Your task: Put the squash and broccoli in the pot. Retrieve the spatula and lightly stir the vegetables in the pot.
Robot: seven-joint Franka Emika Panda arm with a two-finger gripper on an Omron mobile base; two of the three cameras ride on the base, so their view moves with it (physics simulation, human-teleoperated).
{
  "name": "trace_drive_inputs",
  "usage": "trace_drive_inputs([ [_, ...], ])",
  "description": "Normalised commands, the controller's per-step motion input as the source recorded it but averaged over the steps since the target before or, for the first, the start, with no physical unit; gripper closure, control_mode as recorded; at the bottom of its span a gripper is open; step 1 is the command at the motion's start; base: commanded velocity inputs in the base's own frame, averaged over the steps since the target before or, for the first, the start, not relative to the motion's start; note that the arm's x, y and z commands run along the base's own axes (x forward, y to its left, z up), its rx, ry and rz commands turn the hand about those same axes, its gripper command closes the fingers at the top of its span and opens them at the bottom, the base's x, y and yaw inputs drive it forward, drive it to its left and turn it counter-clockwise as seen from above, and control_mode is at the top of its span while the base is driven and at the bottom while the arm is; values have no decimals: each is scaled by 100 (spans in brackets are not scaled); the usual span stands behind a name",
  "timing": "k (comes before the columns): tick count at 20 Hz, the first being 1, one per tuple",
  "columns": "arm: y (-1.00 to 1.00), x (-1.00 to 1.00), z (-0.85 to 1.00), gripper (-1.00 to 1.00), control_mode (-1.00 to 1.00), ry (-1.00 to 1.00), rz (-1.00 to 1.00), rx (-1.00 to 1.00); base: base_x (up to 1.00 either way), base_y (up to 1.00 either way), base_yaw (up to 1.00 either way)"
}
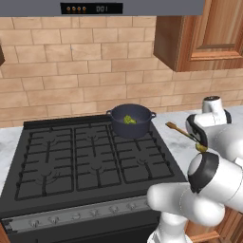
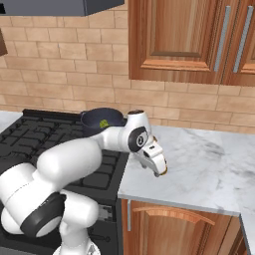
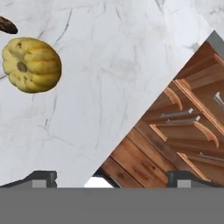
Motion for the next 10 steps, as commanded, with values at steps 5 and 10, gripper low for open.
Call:
trace_drive_inputs([
  [5,1,15,-2,-100,-100,-10,0,2,0,0,0],
  [10,1,36,-11,-100,-100,-2,0,0,0,0,0],
])
